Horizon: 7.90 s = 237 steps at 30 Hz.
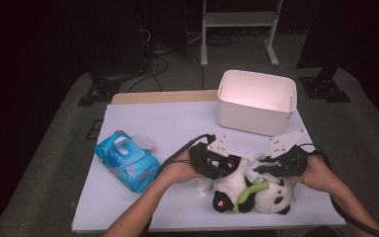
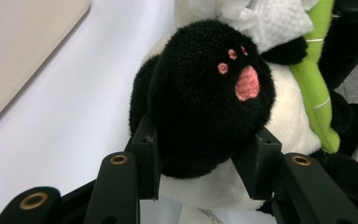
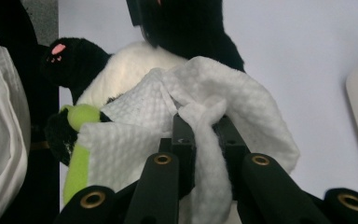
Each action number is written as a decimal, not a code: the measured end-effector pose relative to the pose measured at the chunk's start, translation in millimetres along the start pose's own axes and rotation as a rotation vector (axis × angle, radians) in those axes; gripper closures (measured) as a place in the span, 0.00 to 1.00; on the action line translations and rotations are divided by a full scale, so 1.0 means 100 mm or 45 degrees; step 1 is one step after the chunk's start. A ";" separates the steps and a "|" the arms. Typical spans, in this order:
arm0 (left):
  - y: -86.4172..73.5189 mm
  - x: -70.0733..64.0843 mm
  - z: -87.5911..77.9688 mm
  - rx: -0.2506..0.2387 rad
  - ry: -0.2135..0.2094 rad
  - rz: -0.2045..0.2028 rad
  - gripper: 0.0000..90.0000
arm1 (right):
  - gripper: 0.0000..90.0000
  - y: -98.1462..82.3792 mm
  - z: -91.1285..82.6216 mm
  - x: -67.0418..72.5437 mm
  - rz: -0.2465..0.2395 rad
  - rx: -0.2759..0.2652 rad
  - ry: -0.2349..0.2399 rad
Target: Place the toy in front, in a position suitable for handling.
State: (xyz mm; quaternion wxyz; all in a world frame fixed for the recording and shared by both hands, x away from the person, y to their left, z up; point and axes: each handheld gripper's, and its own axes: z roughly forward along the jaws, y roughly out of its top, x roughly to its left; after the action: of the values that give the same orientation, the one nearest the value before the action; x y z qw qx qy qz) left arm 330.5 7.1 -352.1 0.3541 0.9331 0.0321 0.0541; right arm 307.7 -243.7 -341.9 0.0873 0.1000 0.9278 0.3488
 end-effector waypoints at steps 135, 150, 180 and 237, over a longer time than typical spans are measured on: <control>-0.04 -0.12 -0.09 -0.012 0.035 -0.010 0.65 | 0.88 -0.14 -0.15 0.02 0.092 -0.045 0.127; -0.03 -0.13 -0.13 -0.041 -0.028 -0.058 0.52 | 0.89 -0.09 0.05 -0.08 0.110 -0.029 0.071; 0.18 -0.24 -0.05 -0.007 -0.028 0.042 0.54 | 0.88 -0.14 -0.09 -0.12 0.129 -0.075 0.050; 0.41 -0.13 0.21 0.139 -0.344 0.021 0.64 | 0.88 -0.09 -0.03 0.26 0.025 -0.073 0.068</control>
State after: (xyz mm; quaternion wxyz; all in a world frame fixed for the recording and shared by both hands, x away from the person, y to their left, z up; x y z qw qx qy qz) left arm 321.4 -38.1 -341.4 0.3036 0.9499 -0.0206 -0.0711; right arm 281.0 -246.0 -348.4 0.0617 0.0973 0.9183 0.3787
